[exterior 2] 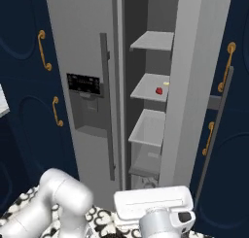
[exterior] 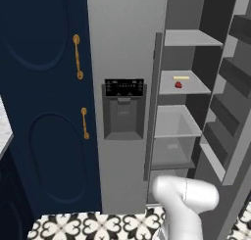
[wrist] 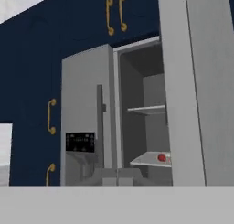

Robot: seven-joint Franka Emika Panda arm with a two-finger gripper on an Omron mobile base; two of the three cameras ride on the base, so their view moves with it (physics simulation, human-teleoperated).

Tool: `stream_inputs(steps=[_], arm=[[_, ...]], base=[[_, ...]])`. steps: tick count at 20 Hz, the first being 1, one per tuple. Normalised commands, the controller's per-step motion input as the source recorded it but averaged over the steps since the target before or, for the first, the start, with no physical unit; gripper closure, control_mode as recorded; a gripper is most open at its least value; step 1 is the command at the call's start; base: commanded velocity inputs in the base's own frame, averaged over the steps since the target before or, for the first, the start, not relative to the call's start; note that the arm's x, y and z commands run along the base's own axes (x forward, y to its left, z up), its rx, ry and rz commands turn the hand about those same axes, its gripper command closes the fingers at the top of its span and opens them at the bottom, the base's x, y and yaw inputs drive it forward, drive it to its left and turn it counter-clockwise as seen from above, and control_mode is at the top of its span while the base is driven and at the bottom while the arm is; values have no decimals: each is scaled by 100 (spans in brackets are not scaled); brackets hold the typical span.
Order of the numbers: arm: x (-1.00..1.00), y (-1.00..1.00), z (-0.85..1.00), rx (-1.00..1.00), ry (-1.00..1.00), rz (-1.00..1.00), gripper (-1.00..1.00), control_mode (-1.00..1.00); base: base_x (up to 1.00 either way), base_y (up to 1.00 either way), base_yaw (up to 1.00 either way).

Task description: Take the strawberry from the fridge and place it on top of the pancake, located on the dining counter.

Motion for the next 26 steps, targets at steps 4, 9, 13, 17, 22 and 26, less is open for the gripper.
stream_inputs(steps=[4,9,13,17,22,26], arm=[[0,96,19,0,39,-4,100,-100],[15,98,19,0,37,-2,-100,-100],[23,69,48,-5,45,-4,-100,-100],[25,46,23,0,52,-2,-100,-100],[24,52,0,-13,41,-8,-100,-100],[2,60,0,-14,44,-16,-100,-100]], base=[[0,0,0],[0,0,0],[0,0,0],[0,0,0],[0,0,0],[0,0,0]])
